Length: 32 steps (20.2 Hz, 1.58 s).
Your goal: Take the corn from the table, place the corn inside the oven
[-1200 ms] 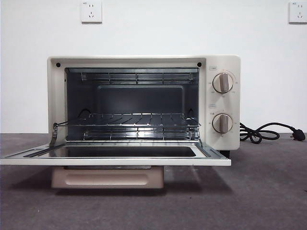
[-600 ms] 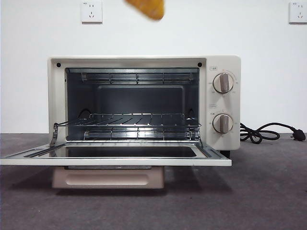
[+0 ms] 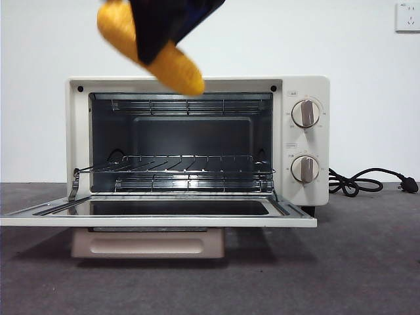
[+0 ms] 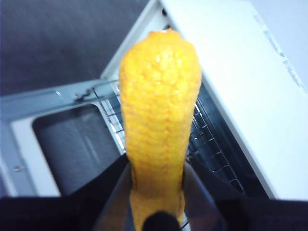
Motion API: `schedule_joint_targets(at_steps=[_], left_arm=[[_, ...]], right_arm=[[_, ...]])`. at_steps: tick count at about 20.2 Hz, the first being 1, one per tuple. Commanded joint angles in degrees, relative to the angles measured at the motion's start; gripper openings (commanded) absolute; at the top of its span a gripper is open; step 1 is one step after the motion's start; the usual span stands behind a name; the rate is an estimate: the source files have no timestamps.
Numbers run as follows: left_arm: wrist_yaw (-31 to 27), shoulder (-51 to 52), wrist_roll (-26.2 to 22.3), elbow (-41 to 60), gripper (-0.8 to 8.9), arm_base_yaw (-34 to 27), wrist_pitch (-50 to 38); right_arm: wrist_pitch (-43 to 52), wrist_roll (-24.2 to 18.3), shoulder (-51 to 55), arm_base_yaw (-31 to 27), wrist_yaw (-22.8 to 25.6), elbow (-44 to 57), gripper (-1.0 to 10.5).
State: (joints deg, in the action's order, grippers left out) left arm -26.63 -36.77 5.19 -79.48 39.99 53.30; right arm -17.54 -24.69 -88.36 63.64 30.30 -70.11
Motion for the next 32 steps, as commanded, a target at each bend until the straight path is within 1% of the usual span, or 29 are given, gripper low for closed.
schedule_joint_targets(at_steps=[1, 6, 9, 13, 14, 25, 30, 31, 32], left_arm=[[-0.5, 0.3, -1.4, -0.4, -0.06, 0.1, -0.1], [-0.7, 0.3, -2.2, -0.4, -0.06, 0.1, -0.1], [-0.6, 0.3, -2.5, -0.4, -0.06, 0.1, -0.1], [-0.6, 0.3, -2.5, -0.4, -0.06, 0.1, -0.1], [-0.6, 0.3, -2.5, -0.4, -0.06, 0.1, -0.1], [-0.6, 0.3, -2.9, -0.4, -0.06, 0.1, -0.1], [-0.6, 0.3, -2.9, -0.4, -0.06, 0.1, -0.1], [-0.6, 0.3, -2.9, -0.4, -0.06, 0.1, -0.1], [-0.6, 0.3, -2.9, -0.4, -0.06, 0.1, -0.1]], right_arm=[[4.1, -4.2, -3.7, 0.0, 3.7, -0.1, -0.1], [10.2, -7.7, -9.4, -0.1, 9.5, -0.1, -0.1], [11.6, -8.3, -12.0, -0.7, 11.1, -0.1, -0.1], [14.2, -9.0, -15.1, -1.4, 16.6, -0.1, -0.1], [14.6, -9.3, -15.7, -1.8, 17.1, -0.1, -0.1], [18.6, -10.1, -17.7, -6.0, 17.0, -0.1, 0.0], [18.0, -10.4, -17.7, -7.7, 16.5, -0.1, 0.1], [17.5, -10.4, -17.7, -7.9, 16.0, -0.1, 0.2], [17.1, -10.3, -17.7, -8.0, 15.5, -0.1, 0.6]])
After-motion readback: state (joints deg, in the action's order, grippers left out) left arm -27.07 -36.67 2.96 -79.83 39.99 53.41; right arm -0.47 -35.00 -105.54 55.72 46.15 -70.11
